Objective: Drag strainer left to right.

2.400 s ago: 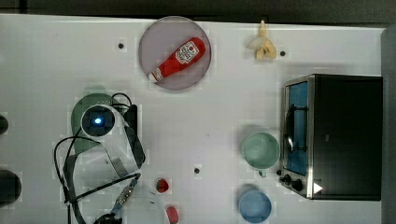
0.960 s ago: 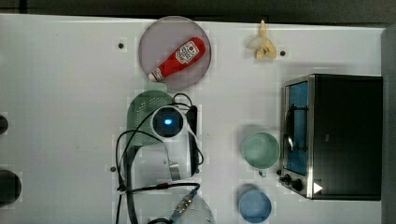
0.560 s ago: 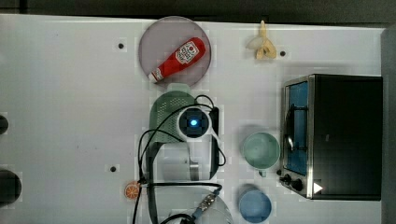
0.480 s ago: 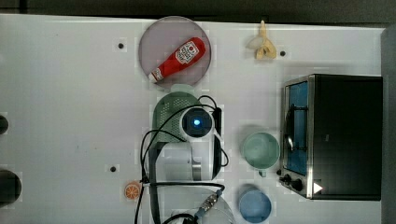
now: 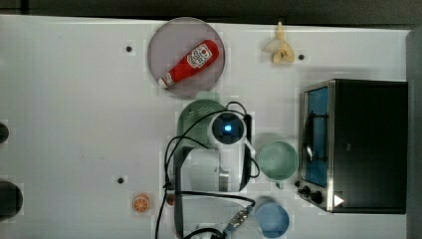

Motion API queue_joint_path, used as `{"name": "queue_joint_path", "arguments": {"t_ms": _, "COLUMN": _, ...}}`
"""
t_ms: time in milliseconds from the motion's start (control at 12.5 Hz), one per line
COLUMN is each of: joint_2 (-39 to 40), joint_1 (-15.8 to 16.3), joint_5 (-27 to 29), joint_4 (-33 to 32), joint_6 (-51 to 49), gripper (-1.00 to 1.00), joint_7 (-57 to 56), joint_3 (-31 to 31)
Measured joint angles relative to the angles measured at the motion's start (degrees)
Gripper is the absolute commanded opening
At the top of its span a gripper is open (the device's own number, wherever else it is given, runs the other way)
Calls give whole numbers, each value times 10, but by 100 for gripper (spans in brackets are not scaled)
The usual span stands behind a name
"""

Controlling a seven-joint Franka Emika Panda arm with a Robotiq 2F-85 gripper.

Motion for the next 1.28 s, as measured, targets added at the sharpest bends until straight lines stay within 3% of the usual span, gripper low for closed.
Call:
{"name": "queue_joint_path", "arguments": {"t_ms": 400, "joint_2": 1, "joint_1": 0, "joint_5": -15, "joint_4": -2, "joint_6": 29, "gripper": 100, "joint_7": -42, "joint_3": -49}}
{"name": "queue_joint_path", "arguments": {"t_ms": 720, "joint_2": -13, "joint_1": 1, "joint_5": -26, "joint_4": -7, "joint_6": 17, "gripper": 100, "joint_7": -97, "joint_3": -35}}
{"name": "queue_joint_path", "arguments": {"t_ms": 1040, "joint_2": -114, "joint_1": 8, "joint_5": -30, "joint_4": -7, "joint_6": -126, "gripper": 100, "joint_7": -226, "joint_3": -6}}
{"name": "queue_joint_path", "arguments": {"t_ms": 1280, "joint_2": -209, "joint_1": 6, "joint_5": -26, "joint_4": 67, "joint_6": -274, "gripper": 100, "joint_7": -324, "joint_3": 15}}
